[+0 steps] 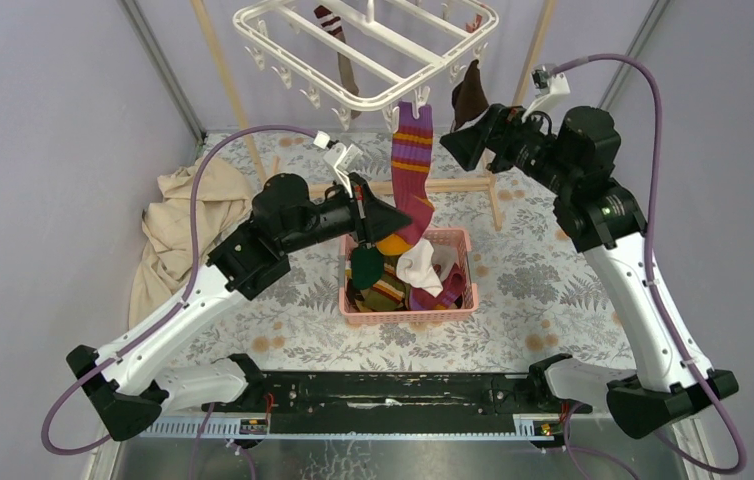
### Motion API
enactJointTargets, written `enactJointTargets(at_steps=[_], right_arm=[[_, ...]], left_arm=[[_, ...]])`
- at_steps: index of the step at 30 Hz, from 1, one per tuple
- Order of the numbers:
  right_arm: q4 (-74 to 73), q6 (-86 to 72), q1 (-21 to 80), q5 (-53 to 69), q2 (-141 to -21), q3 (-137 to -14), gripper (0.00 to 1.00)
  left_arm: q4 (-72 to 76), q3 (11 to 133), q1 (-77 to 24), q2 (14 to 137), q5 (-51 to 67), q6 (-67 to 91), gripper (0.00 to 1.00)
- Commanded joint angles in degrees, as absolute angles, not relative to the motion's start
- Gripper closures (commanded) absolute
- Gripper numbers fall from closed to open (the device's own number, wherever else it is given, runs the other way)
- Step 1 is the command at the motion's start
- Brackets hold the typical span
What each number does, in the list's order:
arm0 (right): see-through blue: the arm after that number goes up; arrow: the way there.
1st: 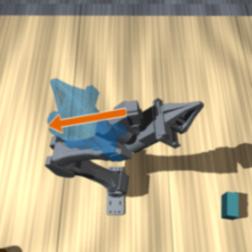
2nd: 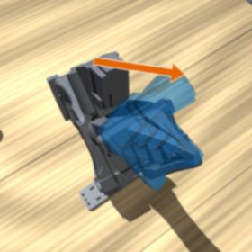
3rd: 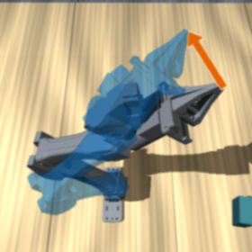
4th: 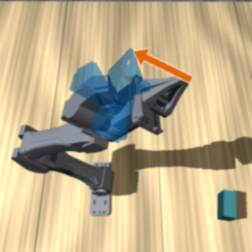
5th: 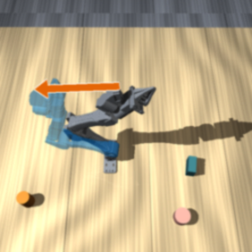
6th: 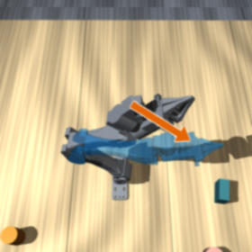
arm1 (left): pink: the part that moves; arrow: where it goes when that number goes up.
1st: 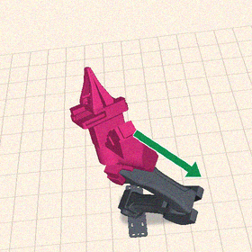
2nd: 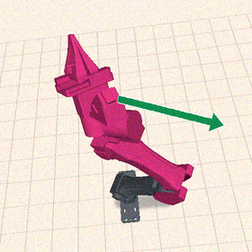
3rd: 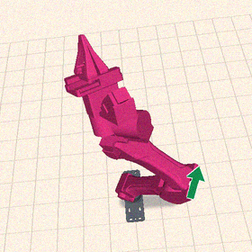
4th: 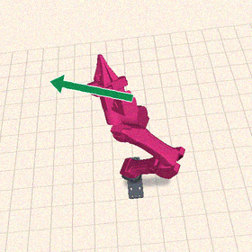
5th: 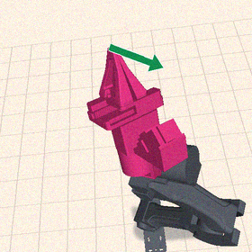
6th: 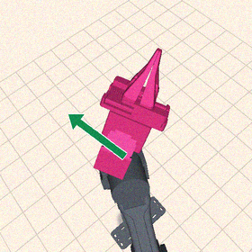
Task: Remove the socks clipped to the hanger
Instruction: Remove the sock from the hanger.
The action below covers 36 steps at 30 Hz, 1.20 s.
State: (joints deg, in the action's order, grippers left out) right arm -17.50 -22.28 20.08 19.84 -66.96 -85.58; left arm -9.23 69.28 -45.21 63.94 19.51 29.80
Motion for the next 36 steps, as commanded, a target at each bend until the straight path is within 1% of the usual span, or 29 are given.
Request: enactJointTargets(at_steps=[1,4,5,8,11,17,23,30,36], right_arm=[[-13.59,-20.38,19.95,15.99,-70.15,-90.43,0.1],[-12.07,-20.28,20.27,15.6,-72.75,-93.15,0.21],[-11.64,-20.18,20.52,15.47,-73.65,-94.07,0.23],[-11.37,-19.63,21.88,14.94,-76.41,-97.22,0.28],[-11.37,-18.48,24.05,13.03,-78.73,-100.13,0.31],[-12.24,-15.73,28.35,9.03,-82.4,-104.23,0.31],[-13.54,-12.89,31.05,3.65,-84.4,-106.6,0.27],[-14.5,-10.85,32.44,-1.87,-86.14,-108.82,0.27],[-14.06,-10.28,32.68,-2.86,-87.57,-109.85,0.28]], left_arm=[[-10.8,72.05,-44.74,64.05,20.08,28.8,1.0],[-10.82,72.62,-44.76,64.32,20.62,29.07,1.0],[-10.87,72.8,-44.75,64.46,20.77,29.16,1.0],[-11.11,73.66,-44.79,64.87,21.24,29.26,1.0],[-11.47,74.28,-44.76,65.33,21.61,29.27,1.0],[-11.58,74.45,-44.74,65.74,22.13,29.36,1.0],[-11.69,74.48,-44.79,65.81,22.41,29.32,1.0],[-11.62,74.31,-44.74,65.66,22.65,29.36,1.0],[-11.63,74.27,-44.81,65.58,22.7,29.31,1.0]])
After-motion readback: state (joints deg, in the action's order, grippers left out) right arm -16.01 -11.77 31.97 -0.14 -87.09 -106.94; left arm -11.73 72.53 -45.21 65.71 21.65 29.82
